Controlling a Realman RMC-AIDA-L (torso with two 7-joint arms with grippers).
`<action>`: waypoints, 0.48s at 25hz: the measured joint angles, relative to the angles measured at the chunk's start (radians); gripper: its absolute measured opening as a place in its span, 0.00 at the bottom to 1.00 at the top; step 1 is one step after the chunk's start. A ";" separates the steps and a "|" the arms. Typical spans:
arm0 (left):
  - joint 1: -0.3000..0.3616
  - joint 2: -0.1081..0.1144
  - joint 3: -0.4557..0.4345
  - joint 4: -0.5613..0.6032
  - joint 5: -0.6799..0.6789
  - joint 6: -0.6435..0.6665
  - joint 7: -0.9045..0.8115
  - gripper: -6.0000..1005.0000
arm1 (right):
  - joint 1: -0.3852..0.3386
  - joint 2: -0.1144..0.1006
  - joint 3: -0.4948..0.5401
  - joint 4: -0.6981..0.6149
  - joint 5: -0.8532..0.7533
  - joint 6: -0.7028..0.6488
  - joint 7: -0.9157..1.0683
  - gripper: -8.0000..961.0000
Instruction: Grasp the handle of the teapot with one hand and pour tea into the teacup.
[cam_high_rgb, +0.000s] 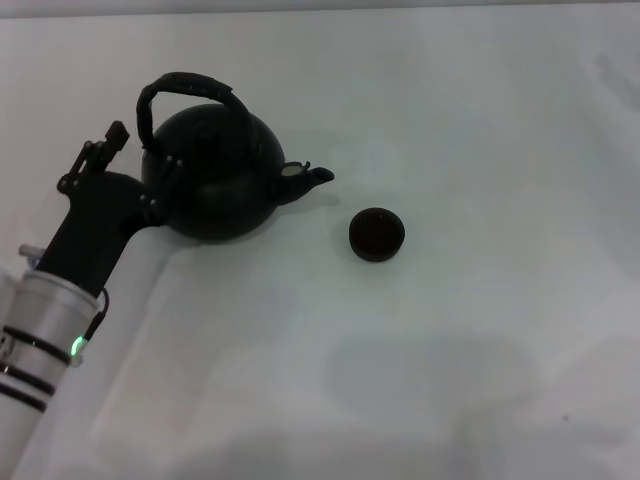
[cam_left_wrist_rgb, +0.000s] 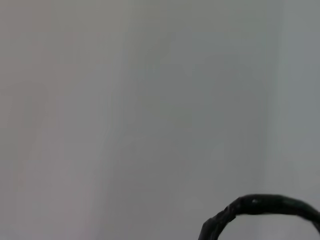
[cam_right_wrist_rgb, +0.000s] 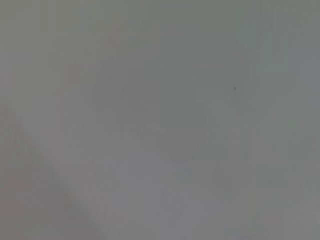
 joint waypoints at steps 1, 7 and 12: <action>0.013 0.000 0.000 0.003 0.003 0.017 0.000 0.70 | -0.001 0.000 0.000 0.000 0.000 0.000 0.000 0.91; 0.097 0.002 -0.003 0.008 0.004 0.145 0.000 0.70 | -0.003 -0.001 0.000 0.000 -0.003 -0.001 0.000 0.91; 0.144 0.005 -0.021 -0.013 -0.057 0.193 -0.001 0.70 | -0.003 -0.002 -0.007 0.000 -0.007 0.000 -0.014 0.91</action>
